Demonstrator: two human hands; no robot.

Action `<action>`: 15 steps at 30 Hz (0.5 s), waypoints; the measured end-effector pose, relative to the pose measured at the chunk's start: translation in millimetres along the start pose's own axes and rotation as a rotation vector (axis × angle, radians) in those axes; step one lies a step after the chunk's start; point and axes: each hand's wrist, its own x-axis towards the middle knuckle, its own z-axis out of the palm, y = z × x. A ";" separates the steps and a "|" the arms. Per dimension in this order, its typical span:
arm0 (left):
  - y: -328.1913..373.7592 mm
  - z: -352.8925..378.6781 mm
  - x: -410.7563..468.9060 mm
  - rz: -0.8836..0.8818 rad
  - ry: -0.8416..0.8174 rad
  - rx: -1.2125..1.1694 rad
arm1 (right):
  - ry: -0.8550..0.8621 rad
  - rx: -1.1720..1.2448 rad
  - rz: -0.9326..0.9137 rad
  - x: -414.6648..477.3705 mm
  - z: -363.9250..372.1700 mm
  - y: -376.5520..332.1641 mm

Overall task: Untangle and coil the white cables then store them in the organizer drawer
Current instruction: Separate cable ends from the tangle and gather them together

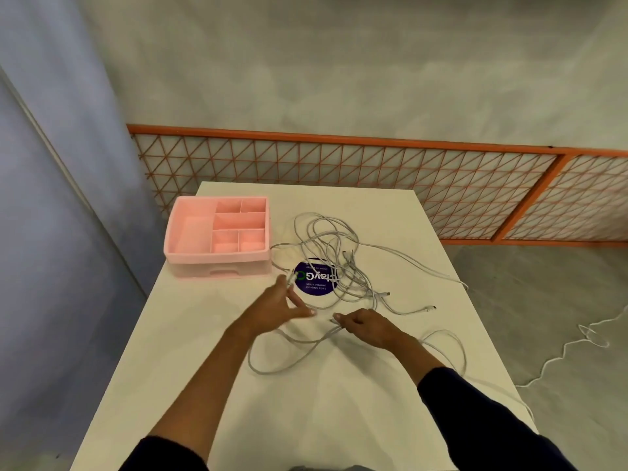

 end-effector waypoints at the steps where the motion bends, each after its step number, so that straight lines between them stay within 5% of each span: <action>1: -3.2 8.9 3.1 0.005 -0.065 0.017 | -0.008 0.016 -0.003 -0.2 -0.5 -1.5; 7: -6.9 47.7 14.3 -0.017 -0.231 0.034 | -0.043 0.109 -0.033 -6.1 -7.3 -10.9; 15: 1.3 43.4 23.3 0.062 -0.157 -0.025 | -0.016 0.094 -0.091 -16.9 -17.5 8.0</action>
